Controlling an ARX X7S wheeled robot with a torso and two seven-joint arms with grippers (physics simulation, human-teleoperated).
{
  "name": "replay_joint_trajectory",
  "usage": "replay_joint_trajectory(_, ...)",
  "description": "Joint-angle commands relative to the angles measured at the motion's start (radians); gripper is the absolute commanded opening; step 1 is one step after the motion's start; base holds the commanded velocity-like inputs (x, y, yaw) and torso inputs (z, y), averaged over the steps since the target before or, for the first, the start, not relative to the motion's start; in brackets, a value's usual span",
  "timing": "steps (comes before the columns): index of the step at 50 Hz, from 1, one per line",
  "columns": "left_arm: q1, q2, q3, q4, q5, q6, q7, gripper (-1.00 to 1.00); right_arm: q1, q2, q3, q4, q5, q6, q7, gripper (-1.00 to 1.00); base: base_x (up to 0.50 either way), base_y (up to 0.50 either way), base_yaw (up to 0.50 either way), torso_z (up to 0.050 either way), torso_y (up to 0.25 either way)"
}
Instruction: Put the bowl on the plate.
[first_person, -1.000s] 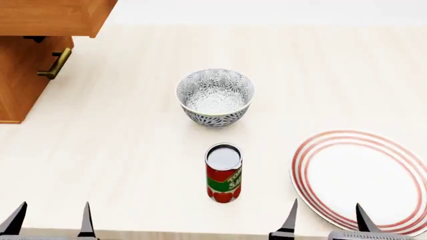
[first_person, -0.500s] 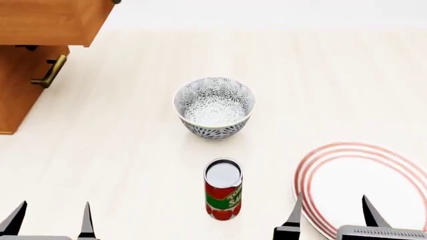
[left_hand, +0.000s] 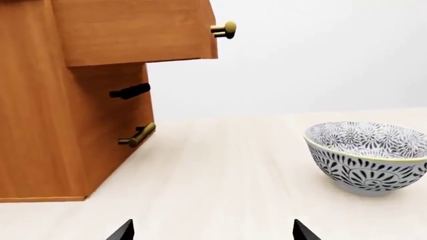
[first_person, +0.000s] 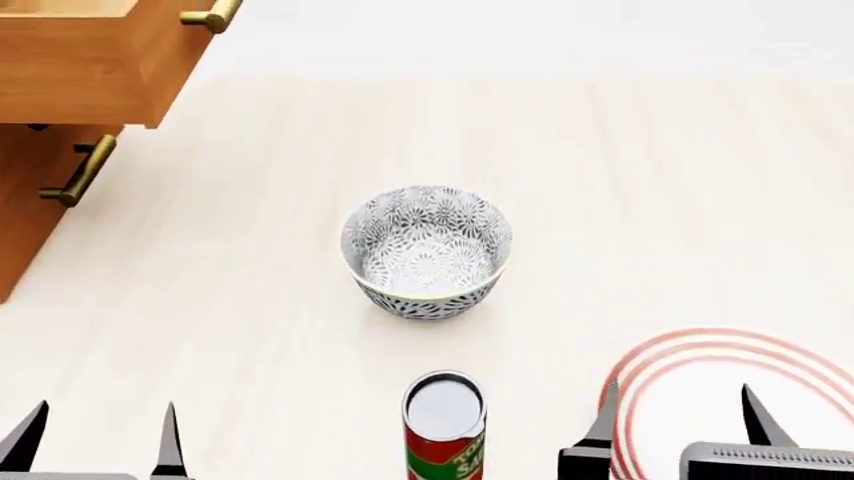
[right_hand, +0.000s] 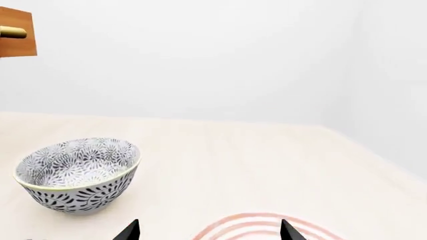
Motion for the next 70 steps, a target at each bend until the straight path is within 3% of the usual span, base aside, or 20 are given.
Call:
replay_joint_trajectory(1, -0.003, -0.007, 0.005, -0.003, -0.008, -0.001, -0.007, 1.00, 0.014, 0.023, -0.001, -0.030, -0.006, 0.049, 0.015, 1.00, 0.18, 0.00, 0.00, 0.000, 0.000)
replay_joint_trajectory(50, -0.012, -0.030, 0.033, -0.023, -0.025, 0.013, -0.029, 1.00, 0.006, 0.040, 0.000, -0.022, 0.021, 0.041, 0.026, 1.00, 0.19, 0.00, 0.00, 0.000, 0.000)
replay_joint_trajectory(70, -0.008, -0.043, 0.029, -0.014, -0.035, 0.009, -0.048, 1.00, 0.075, 0.041, 0.011, -0.093, 0.091, 0.198, 0.048, 1.00, 0.01, 0.00, 0.00, 0.000, 0.000)
